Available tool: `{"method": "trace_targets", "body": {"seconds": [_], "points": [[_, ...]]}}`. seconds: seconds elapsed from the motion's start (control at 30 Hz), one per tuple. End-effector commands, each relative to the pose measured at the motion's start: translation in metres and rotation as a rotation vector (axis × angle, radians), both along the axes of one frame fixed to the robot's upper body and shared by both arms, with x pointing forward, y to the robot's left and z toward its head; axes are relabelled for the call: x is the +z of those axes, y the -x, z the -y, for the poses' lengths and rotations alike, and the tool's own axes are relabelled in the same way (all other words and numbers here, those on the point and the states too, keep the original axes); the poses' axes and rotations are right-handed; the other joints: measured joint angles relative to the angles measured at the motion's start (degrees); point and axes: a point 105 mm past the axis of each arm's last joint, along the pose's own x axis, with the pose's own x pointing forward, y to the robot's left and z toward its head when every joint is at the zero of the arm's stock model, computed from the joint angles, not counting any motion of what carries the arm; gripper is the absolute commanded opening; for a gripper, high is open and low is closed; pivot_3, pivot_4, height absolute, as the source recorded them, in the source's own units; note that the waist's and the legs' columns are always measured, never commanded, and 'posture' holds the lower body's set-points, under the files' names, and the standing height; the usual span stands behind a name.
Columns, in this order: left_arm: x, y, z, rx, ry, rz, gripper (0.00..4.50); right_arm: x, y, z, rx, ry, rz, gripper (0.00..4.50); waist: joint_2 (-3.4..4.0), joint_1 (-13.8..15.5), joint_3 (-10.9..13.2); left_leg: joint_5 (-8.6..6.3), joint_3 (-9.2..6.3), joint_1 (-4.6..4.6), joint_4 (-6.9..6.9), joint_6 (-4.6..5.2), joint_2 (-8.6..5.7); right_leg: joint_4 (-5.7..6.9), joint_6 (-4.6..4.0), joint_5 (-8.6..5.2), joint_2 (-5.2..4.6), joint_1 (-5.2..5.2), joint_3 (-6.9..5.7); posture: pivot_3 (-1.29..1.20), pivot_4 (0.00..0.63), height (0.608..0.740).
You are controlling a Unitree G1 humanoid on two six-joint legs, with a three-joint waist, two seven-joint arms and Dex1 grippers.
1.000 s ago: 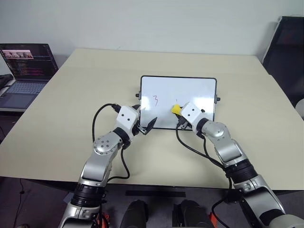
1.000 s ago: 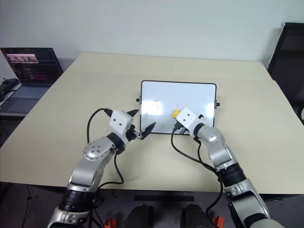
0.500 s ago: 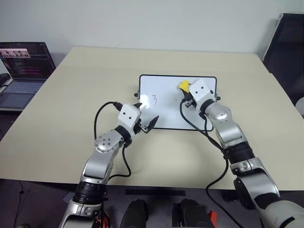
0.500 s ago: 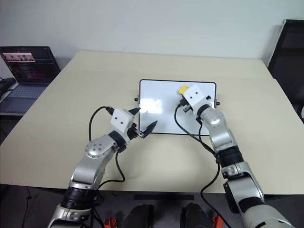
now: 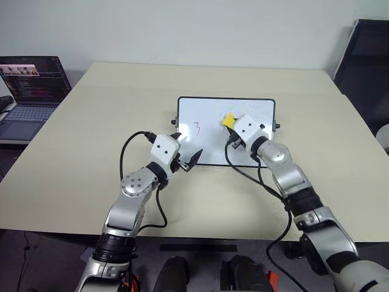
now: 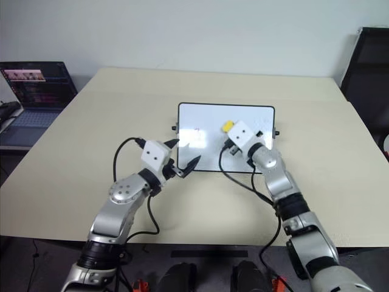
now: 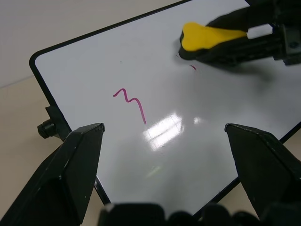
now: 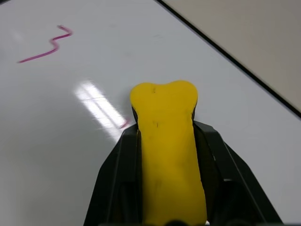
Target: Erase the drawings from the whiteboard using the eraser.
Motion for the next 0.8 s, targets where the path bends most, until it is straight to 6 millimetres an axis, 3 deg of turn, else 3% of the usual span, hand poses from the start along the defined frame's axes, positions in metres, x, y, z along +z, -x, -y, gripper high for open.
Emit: {"method": "trace_targets", "body": {"seconds": [0.03, 0.17, 0.3, 0.53, 0.8], "points": [[0.015, 0.001, 0.0, 0.002, -0.005, 0.063, 4.5, -0.031, 0.009, 0.003, -0.01, 0.064, -0.094, 1.18, 0.0, -0.02, 0.0, 0.0, 0.0, 0.02, 0.0, 0.0, 0.0, 0.01, 0.0, 0.0, 0.0, 0.01, 0.01, 0.0, 0.15, 0.74], [0.015, 0.0, -0.004, 0.012, -0.009, 0.066, 4.5, -0.042, 0.015, 0.008, -0.006, 0.105, -0.113, 1.18, 0.0, -0.01, 0.0, 0.0, 0.01, 0.12, 0.0, 0.0, 0.01, 0.01, 0.01, -0.01, 0.0, 0.08, 0.02, 0.0, 0.15, 0.74], [0.015, 0.001, -0.006, 0.017, -0.011, 0.063, 4.5, -0.038, 0.014, 0.017, -0.024, 0.098, -0.107, 1.18, 0.0, 0.07, 0.0, 0.0, 0.01, 0.15, 0.0, 0.0, 0.0, 0.0, 0.01, -0.02, 0.0, 0.11, 0.02, 0.0, 0.15, 0.74], [0.014, 0.0, -0.003, 0.011, -0.007, 0.06, 4.5, -0.015, 0.014, 0.023, -0.04, -0.004, -0.069, 1.18, -0.04, 0.31, 0.02, 0.0, 0.0, 0.12, 0.0, 0.0, -0.02, -0.03, 0.01, -0.02, 0.0, 0.11, 0.0, 0.0, 0.15, 0.74], [0.011, 0.0, 0.0, -0.001, 0.002, 0.05, 4.5, 0.015, 0.031, 0.046, -0.104, -0.16, -0.053, 1.18, -0.03, 0.37, 0.03, -0.01, -0.05, -0.22, -0.05, -0.01, -0.04, -0.1, 0.02, -0.02, -0.04, -0.17, -0.06, 0.0, 0.15, 0.74]]}}
